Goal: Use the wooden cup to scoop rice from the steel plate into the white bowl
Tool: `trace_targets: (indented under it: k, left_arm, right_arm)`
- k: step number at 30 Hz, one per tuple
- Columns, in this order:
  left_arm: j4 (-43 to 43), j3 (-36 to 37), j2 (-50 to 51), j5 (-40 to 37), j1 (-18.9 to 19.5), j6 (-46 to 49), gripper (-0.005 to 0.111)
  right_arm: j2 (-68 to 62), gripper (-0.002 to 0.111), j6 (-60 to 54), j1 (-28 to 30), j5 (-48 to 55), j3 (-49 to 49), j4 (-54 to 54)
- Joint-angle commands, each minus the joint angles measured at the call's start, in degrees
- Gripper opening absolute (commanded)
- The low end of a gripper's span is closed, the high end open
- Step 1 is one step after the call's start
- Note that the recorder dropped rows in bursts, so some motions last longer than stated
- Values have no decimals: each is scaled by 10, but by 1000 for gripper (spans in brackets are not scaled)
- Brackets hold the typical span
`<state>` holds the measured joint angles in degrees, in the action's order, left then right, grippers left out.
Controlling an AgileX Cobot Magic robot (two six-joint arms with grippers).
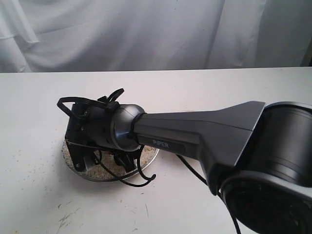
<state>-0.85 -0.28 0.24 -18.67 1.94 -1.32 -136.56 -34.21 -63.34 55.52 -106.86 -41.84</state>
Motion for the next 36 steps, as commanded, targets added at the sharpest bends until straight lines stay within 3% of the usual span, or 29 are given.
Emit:
trace_targets:
  k: [1, 19, 36]
  left_arm:
    - [-1, 3, -2, 4, 1, 0, 0]
    - [-1, 3, -2, 4, 1, 0, 0]
    - [-1, 3, -2, 4, 1, 0, 0]
  right_arm:
    - [-4, 0, 47, -3, -38, -4, 11]
    - [-4, 0, 247, 19, -64, -4, 24]
    - [34, 0, 319, 29, -66, 10, 24]
